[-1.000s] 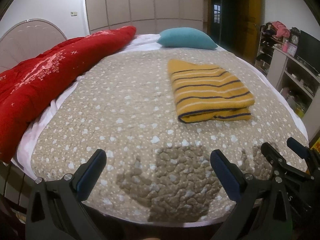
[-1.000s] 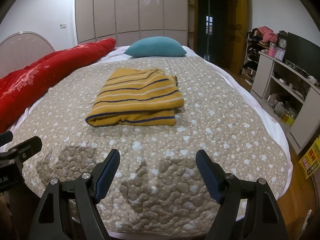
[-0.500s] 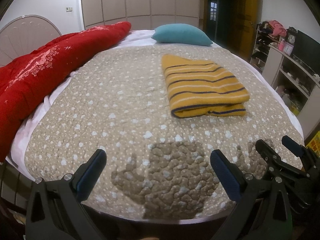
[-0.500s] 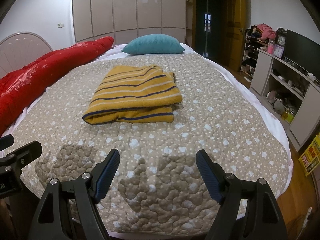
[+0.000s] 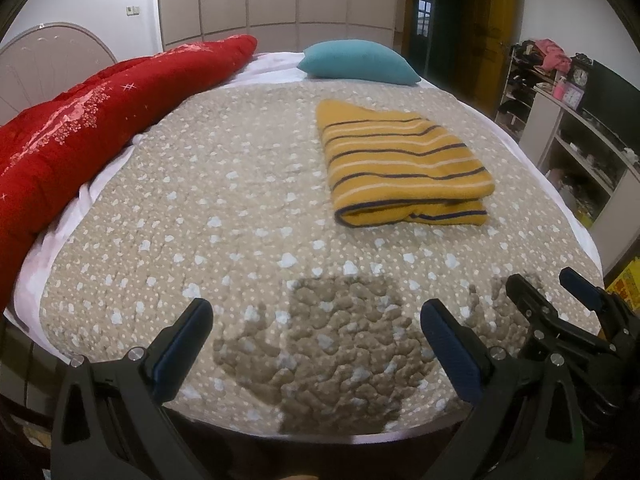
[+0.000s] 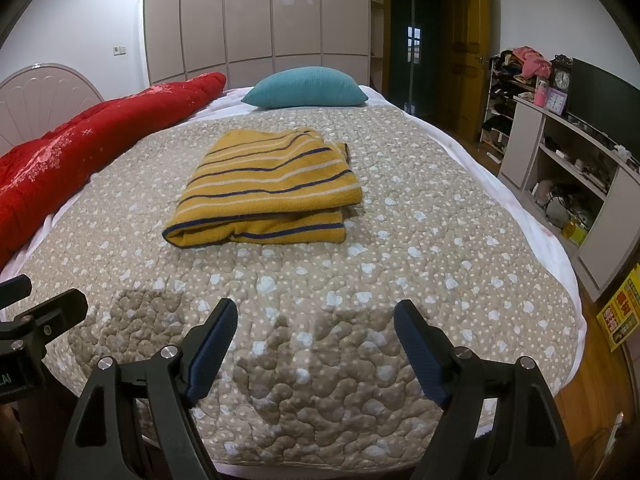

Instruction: Fold small clothes

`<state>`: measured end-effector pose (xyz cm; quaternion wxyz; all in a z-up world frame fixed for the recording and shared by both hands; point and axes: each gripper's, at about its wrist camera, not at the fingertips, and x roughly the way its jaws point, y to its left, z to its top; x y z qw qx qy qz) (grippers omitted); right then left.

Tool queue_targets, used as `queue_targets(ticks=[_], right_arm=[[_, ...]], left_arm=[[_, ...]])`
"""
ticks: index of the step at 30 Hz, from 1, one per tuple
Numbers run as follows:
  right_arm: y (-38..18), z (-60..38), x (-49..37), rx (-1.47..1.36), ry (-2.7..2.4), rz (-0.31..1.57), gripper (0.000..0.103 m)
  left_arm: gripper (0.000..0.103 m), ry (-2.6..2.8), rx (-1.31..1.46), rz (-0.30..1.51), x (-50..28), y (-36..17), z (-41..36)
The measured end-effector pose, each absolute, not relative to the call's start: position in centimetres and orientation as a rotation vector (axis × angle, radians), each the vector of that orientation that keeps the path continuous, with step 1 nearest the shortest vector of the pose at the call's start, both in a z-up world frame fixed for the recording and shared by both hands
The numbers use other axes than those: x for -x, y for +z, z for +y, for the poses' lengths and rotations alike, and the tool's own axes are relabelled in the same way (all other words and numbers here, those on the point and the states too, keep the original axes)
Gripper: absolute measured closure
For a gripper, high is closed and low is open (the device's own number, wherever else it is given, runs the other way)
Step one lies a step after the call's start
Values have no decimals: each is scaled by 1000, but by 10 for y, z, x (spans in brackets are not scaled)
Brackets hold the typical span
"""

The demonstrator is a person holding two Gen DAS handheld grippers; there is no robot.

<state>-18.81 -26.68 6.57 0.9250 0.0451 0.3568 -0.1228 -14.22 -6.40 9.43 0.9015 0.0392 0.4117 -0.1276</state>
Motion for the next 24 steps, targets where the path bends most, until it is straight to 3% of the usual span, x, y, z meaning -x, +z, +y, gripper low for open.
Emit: queue_targets(ticks=[24], right_arm=[[65,-267,189,-81,-266,723,18]], left_arm=[[0,-285,-43,911,137,83,-60]])
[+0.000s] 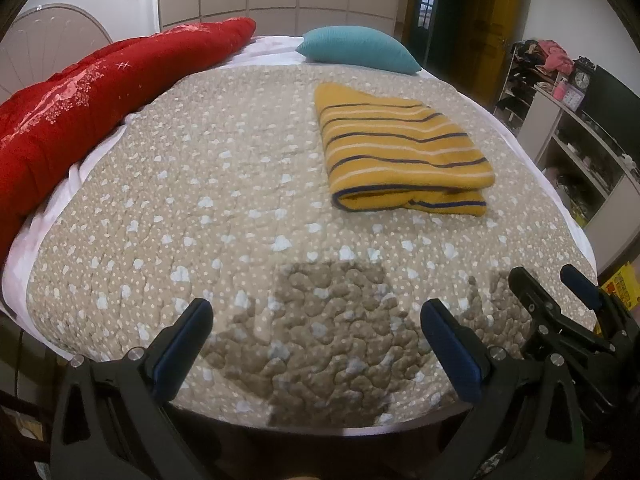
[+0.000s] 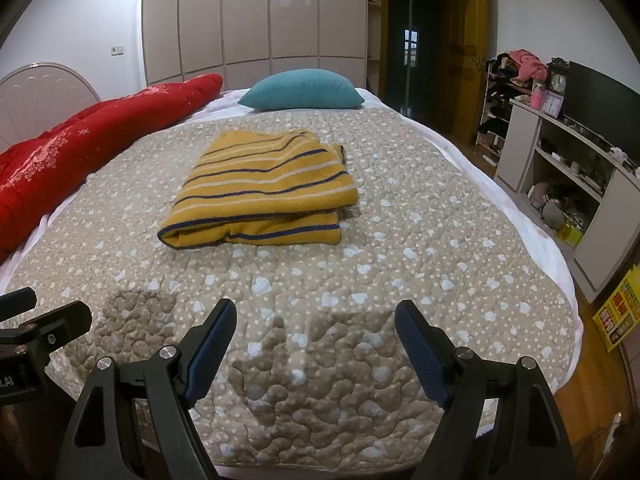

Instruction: Fold small clothes

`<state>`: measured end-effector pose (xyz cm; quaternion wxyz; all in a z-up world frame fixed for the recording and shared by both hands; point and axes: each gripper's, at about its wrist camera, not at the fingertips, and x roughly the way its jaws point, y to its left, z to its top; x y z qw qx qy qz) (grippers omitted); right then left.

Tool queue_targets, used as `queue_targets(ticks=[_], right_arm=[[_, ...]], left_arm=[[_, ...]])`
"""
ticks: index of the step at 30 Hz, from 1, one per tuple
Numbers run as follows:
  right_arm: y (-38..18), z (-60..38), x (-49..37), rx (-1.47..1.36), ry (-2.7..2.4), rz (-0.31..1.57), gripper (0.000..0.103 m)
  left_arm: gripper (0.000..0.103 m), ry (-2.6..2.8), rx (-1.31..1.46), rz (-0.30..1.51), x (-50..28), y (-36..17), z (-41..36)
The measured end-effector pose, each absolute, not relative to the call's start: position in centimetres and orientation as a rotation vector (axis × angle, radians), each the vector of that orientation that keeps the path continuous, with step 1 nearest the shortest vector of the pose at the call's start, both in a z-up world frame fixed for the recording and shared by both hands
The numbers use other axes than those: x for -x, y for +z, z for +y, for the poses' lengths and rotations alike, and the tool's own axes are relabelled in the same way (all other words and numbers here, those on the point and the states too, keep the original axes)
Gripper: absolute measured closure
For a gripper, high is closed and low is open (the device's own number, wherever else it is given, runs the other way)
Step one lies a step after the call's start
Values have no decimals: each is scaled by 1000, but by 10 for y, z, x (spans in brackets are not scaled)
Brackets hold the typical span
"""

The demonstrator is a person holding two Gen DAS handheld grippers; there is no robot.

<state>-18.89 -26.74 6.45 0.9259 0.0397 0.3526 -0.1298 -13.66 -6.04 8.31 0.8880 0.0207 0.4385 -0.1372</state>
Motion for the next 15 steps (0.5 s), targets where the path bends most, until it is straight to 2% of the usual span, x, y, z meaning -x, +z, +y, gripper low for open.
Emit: queue_targets(ticks=[15], right_arm=[[63,-267,188,-74,-262,722,17]], left_arm=[[0,-294,-31,941,131,75,-60]])
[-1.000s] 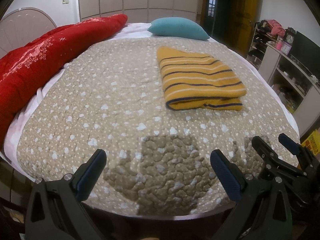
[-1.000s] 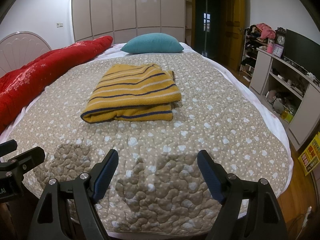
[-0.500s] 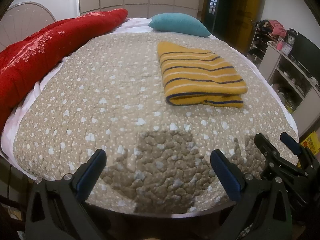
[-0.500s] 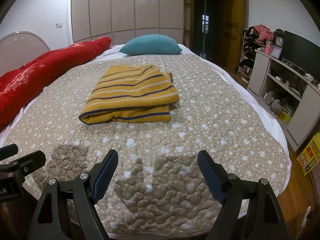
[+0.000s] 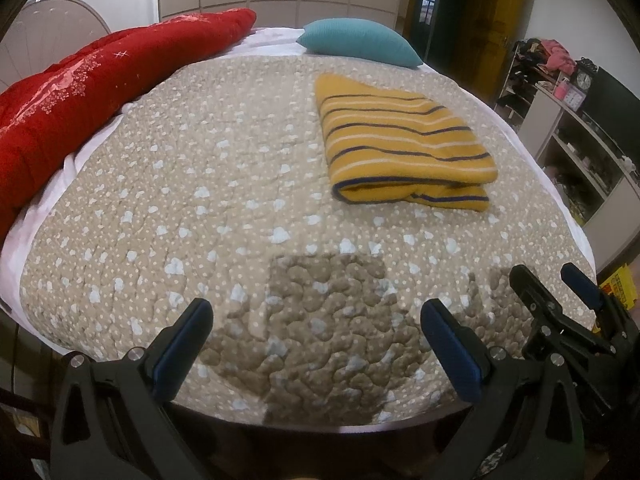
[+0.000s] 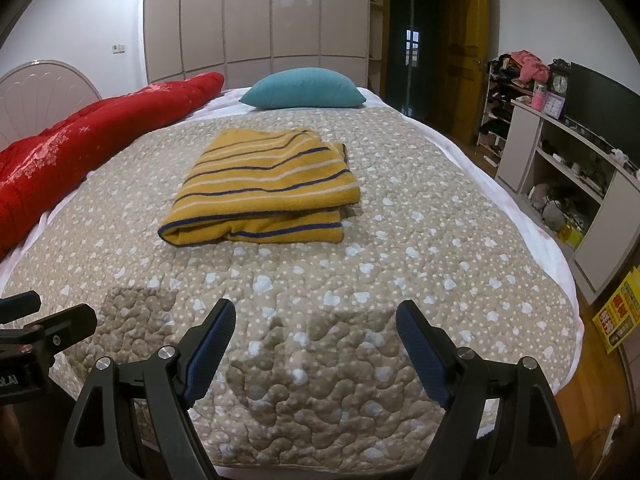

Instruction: Fold small clothes

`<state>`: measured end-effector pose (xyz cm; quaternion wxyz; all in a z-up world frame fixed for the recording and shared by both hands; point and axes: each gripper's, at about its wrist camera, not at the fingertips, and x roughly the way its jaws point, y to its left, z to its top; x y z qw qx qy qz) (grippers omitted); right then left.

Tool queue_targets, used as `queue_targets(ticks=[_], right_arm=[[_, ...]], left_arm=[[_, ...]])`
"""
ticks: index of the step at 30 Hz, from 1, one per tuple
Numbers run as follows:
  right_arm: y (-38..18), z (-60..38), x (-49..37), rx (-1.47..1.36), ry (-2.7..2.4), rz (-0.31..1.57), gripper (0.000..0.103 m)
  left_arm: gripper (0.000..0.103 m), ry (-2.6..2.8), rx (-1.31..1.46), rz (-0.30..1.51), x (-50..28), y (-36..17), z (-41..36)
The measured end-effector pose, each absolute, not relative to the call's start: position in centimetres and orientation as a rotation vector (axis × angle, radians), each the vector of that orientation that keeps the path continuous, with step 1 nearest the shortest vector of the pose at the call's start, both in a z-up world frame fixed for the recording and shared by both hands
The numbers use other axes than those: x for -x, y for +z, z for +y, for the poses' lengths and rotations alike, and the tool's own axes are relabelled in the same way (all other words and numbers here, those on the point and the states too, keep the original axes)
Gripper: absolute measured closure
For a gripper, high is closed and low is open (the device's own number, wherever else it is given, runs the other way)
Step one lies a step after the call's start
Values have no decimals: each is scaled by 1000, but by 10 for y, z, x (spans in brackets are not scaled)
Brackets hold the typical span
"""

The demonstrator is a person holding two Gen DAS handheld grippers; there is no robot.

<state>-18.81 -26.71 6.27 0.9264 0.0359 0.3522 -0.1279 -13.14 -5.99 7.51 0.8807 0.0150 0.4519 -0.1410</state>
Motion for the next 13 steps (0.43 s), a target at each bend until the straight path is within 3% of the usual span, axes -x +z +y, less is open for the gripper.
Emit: queue_targets(ticks=[13], right_arm=[[67,-264,142,-31,-214,738,16]], left_arm=[[0,-300,2,962,83,67,-60]])
